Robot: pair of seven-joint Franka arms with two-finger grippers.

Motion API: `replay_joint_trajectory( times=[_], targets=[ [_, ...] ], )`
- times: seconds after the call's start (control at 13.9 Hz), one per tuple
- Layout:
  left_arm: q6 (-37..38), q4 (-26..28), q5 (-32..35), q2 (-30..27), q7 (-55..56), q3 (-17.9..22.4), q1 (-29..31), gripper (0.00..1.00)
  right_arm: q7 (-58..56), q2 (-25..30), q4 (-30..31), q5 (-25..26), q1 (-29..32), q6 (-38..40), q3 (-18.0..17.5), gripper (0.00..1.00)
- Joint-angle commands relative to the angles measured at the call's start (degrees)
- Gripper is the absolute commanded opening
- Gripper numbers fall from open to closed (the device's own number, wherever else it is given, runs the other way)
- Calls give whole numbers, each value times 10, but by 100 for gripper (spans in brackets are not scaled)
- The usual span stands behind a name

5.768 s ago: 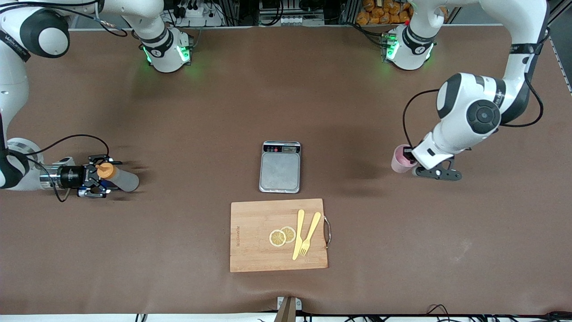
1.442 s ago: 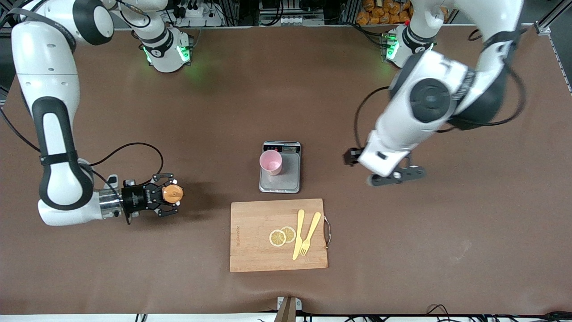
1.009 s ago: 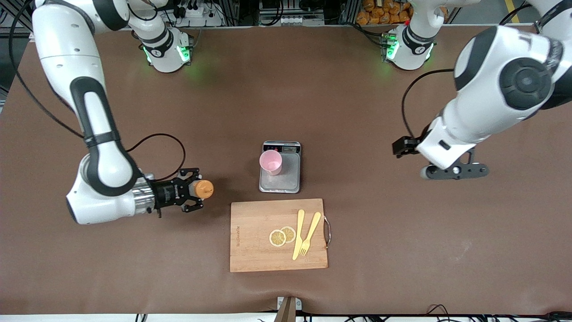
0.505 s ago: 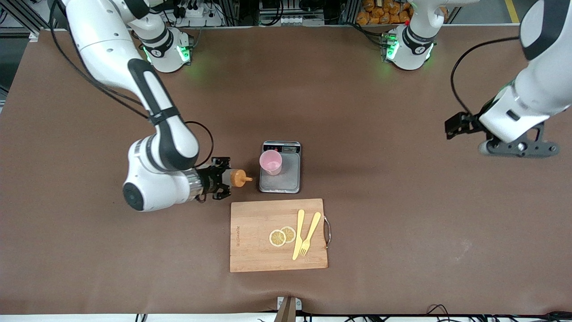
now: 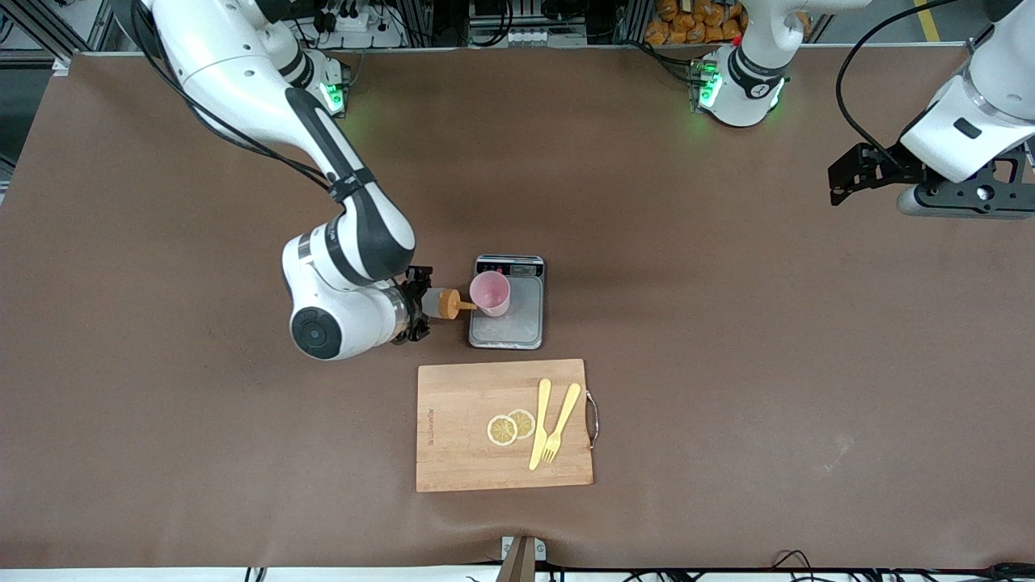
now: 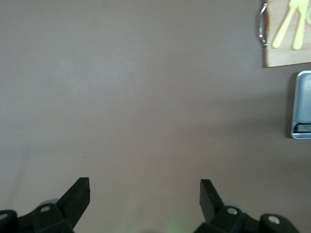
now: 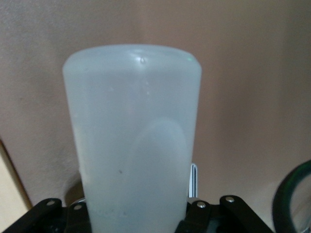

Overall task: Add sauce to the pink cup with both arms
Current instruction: 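Tilt the bottle nozzle over the pink cup with the right gripper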

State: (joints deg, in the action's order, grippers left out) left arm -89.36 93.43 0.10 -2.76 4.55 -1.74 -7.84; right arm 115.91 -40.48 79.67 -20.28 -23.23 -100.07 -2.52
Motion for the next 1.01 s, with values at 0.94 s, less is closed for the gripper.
replay_joint_trajectory(
  times=[0.94],
  targets=[
    [34, -22, -16, 0, -9, 2, 14, 100, 162, 9, -57, 173, -67, 109, 8, 0]
  ],
)
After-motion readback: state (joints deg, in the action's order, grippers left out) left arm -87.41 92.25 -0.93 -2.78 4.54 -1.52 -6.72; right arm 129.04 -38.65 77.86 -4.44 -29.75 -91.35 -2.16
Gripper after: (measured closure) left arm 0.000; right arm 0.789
